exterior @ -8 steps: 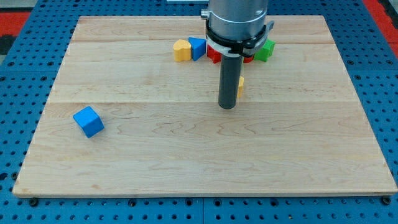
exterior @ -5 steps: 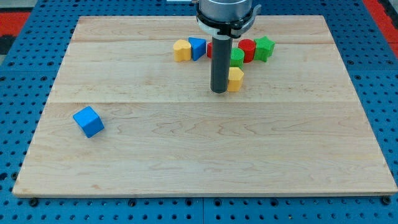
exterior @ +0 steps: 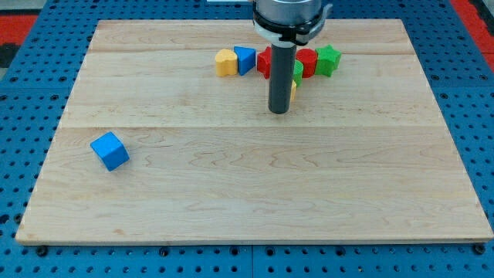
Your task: Nudge the green circle into the red blocks
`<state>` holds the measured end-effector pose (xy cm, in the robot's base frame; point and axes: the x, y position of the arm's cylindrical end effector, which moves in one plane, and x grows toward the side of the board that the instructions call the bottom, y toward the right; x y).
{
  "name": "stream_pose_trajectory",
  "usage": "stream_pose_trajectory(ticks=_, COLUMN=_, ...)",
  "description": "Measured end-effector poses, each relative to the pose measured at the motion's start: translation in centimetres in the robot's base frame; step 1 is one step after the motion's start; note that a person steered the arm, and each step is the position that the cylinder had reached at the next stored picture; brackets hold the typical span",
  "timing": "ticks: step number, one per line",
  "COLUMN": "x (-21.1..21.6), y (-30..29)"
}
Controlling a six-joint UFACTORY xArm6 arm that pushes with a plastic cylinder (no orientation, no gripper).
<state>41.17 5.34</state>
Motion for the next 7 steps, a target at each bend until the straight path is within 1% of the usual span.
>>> stream_pose_trajectory(ticks=2, x=-0.7, y=9.9)
stream_pose_trajectory(ticks=3, x=-3.6, y=9.8)
stream_pose_trajectory(ticks=5, x=-4.3, y=4.8)
stream_pose_trajectory(ticks=6, x=-4.3, y=3.7)
stream_pose_trajectory(ticks=7, x=-5.6, y=4.4)
